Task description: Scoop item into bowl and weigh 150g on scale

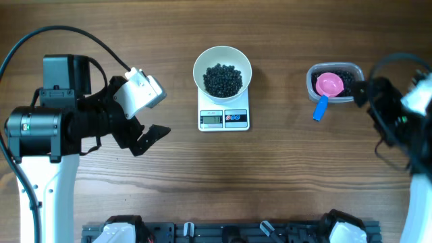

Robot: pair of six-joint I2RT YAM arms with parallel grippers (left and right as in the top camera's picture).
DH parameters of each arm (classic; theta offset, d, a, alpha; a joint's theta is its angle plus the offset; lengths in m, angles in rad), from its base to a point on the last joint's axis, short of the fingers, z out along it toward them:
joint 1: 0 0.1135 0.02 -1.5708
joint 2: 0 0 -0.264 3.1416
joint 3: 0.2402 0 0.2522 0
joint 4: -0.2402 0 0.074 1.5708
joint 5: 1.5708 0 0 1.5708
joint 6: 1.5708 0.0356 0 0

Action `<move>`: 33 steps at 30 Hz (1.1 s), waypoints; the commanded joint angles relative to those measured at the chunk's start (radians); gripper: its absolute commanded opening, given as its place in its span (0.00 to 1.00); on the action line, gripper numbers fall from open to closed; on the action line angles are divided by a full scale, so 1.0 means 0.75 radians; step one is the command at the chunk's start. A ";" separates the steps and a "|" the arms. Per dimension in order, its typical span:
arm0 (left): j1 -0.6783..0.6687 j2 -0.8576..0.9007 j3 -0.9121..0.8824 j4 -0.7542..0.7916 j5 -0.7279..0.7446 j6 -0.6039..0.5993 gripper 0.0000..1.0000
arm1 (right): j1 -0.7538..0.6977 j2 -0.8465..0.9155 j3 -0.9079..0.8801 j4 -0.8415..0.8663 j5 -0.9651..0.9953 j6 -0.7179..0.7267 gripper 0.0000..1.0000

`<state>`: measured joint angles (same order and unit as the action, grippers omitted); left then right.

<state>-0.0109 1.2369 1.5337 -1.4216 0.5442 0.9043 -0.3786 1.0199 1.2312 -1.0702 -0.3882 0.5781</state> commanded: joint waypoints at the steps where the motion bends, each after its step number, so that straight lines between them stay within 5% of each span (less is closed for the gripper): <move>1: 0.010 -0.005 0.021 -0.001 -0.001 0.021 1.00 | 0.003 -0.180 -0.107 -0.032 0.165 0.401 1.00; 7: 0.010 -0.005 0.021 -0.001 -0.001 0.021 1.00 | 0.003 -0.459 -0.512 0.114 0.104 0.704 1.00; 15: 0.010 -0.005 0.021 -0.001 -0.001 0.021 1.00 | 0.004 -0.671 -0.977 0.532 -0.015 0.856 1.00; 24: 0.010 -0.005 0.021 -0.001 -0.001 0.021 1.00 | 0.125 -0.598 -1.265 1.051 -0.025 1.084 0.94; 33: 0.010 -0.005 0.021 -0.001 0.000 0.021 1.00 | 0.481 -0.257 -1.306 1.464 0.333 1.315 0.94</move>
<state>-0.0109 1.2369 1.5349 -1.4212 0.5438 0.9043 -0.0891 0.7372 0.2558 -0.0616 -0.3004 1.4746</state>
